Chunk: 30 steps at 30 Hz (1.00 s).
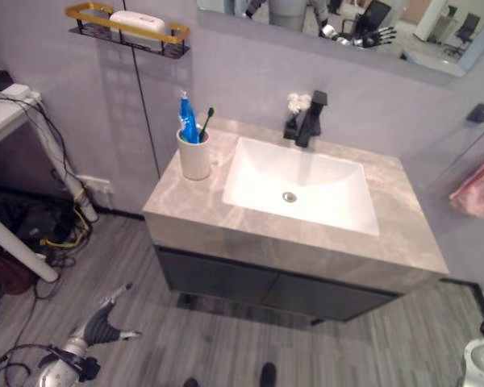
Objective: Put brush and paste in cup on sink, flatten towel.
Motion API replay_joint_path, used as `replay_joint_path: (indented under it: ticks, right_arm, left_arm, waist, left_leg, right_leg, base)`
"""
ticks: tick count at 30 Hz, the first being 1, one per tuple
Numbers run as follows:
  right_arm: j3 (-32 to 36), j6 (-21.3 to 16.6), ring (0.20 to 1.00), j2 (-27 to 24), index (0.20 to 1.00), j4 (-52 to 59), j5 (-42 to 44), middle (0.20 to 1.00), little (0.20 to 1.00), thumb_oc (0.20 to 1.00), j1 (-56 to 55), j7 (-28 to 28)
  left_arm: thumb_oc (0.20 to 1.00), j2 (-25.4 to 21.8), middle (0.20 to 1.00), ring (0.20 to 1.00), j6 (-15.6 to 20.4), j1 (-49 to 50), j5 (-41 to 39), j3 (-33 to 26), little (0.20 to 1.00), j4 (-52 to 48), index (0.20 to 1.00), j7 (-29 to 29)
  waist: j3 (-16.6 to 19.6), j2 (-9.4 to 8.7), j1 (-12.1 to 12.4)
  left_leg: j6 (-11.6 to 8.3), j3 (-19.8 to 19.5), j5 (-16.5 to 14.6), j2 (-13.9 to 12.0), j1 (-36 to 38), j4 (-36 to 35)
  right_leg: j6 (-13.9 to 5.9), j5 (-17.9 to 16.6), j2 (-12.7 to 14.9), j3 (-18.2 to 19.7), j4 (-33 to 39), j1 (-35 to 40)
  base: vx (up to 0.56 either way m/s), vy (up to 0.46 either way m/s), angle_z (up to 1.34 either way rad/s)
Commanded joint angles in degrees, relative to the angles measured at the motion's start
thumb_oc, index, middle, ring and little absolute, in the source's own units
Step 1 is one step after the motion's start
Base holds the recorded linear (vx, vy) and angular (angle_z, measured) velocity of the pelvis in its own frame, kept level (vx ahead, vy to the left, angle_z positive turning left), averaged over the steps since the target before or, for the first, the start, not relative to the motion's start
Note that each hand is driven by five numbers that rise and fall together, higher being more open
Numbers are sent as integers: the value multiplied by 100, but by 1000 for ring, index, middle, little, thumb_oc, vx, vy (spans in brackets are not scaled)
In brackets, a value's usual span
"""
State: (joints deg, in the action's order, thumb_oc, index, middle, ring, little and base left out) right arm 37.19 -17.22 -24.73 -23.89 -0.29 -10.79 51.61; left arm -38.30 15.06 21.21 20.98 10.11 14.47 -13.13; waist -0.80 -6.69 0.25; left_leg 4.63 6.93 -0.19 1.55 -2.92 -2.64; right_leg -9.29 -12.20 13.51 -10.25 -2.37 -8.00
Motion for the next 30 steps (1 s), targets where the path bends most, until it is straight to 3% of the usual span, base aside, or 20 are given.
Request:
replay_joint_path:
  ticks: [1, 3, 7, 9, 10, 11, 14, 17, 21, 25, 30]
  right_arm:
    - [-102, -346, 1000, 20, 1000, -465, 664, 1000, 1000, 1000, 528, 142]
    - [-423, -301, 1000, 262, 1000, -1929, 1415, 1000, 1000, 1000, 488, -79]
    - [-838, -167, 1000, 358, 1000, -3394, 2115, 1000, 1000, 1000, 501, -642]
    - [-1154, -52, 1000, 472, 1000, -4120, 2560, 1000, 1000, 1000, 595, -1167]
    - [-1459, 106, 1000, 646, 1000, -4490, 2652, 1000, 1000, 1000, 570, -1505]
    - [-1472, 99, 1000, 636, 1000, -4511, 2667, 1000, 1000, 1000, 577, -1527]
    - [-2252, 522, 1000, 993, 1000, -4975, 2369, 1000, 1000, 1000, 595, -2147]
    - [-2510, 630, 1000, 1047, 1000, -5017, 2144, 1000, 1000, 1000, 636, -2292]
    - [-3969, 1154, 1000, 1253, 1000, -5224, 558, 1000, 1000, 1000, 713, -3120]
    - [-4425, 1229, 1000, 1234, 1000, -5043, 142, 1000, 1000, 1000, 982, -3194]
    - [-4729, 1124, 1000, 1138, 1000, -4751, 42, 1000, 1000, 1000, 1079, -3351]
  left_arm:
    - [1000, -142, 1000, 1000, 318, 257, 161, -332, 1000, -380, 1000, -367]
    - [1000, -36, 1000, 1000, 233, 348, 134, -319, 1000, -199, 1000, -391]
    - [1000, 10, 1000, 1000, 194, 415, 121, -429, 1000, -282, 1000, -382]
    - [1000, 59, 1000, 1000, 164, 406, 94, -471, 1000, -349, 1000, -348]
    - [1000, 97, 1000, 1000, 156, 386, 99, -444, 1000, -404, 1000, -310]
    - [1000, 99, 1000, 1000, 155, 393, 99, -454, 1000, -404, 1000, -309]
    - [1000, 193, 1000, 1000, 199, 276, 60, -420, 1000, -559, 1000, -300]
    - [1000, 243, 1000, 1000, 219, 207, -12, -425, 1000, -573, 1000, -295]
    - [1000, 335, 1000, 1000, 362, -147, -482, -453, 1000, -774, 1000, -157]
    - [1000, 348, 1000, 1000, 327, -251, -946, -545, 1000, -961, 1000, -215]
    - [1000, 526, 1000, 1000, 246, -766, -1076, -187, 1000, -671, 1000, -246]
  waist:
    - [-247, -114, 137]
    - [-331, -106, 156]
    - [-356, -101, 176]
    - [-384, -85, 155]
    - [-450, -40, 109]
    - [-448, -39, 110]
    - [-646, 80, 65]
    - [-680, 102, 40]
    - [-649, 237, 114]
    - [-741, 292, 257]
    - [-671, 325, 239]
  left_leg:
    - [-129, -399, -98, 183, 140, -228]
    - [-110, -256, -134, 188, 258, -230]
    - [-127, -176, -170, 133, 337, -236]
    - [-141, -127, -177, 103, 374, -232]
    - [-115, -101, -155, 124, 406, -219]
    - [-119, -92, -163, 115, 411, -220]
    - [-69, 14, -166, 221, 474, -135]
    - [-67, 33, -182, 248, 481, -100]
    - [-110, 41, -314, 286, 516, -28]
    - [-167, 13, -249, 214, 319, 44]
    - [-274, -166, -565, 196, 437, 351]
  right_leg:
    - [-399, -924, 447, -3, 81, 460]
    - [-291, -620, 249, 29, 52, 424]
    - [-182, -338, -19, 115, 59, 376]
    - [-104, -152, -241, 199, 67, 315]
    - [-22, -21, -499, 329, 71, 197]
    - [-16, -12, -509, 339, 57, 190]
    - [52, -66, -801, 352, -90, -163]
    - [56, -70, -833, 373, -114, -175]
    - [56, 55, -923, 588, 268, 39]
    - [48, -123, -855, 438, 230, -410]
    - [249, 350, -930, 278, 68, -191]
  base:
    - [-21, 129, -42]
    - [4, 123, -63]
    - [23, 36, 0]
    - [16, 61, -3]
    - [12, 66, -10]
    - [17, 80, -12]
    - [4, 98, -16]
    - [20, 45, -7]
    - [132, 16, 0]
    - [75, -69, -7]
    - [228, -103, 29]
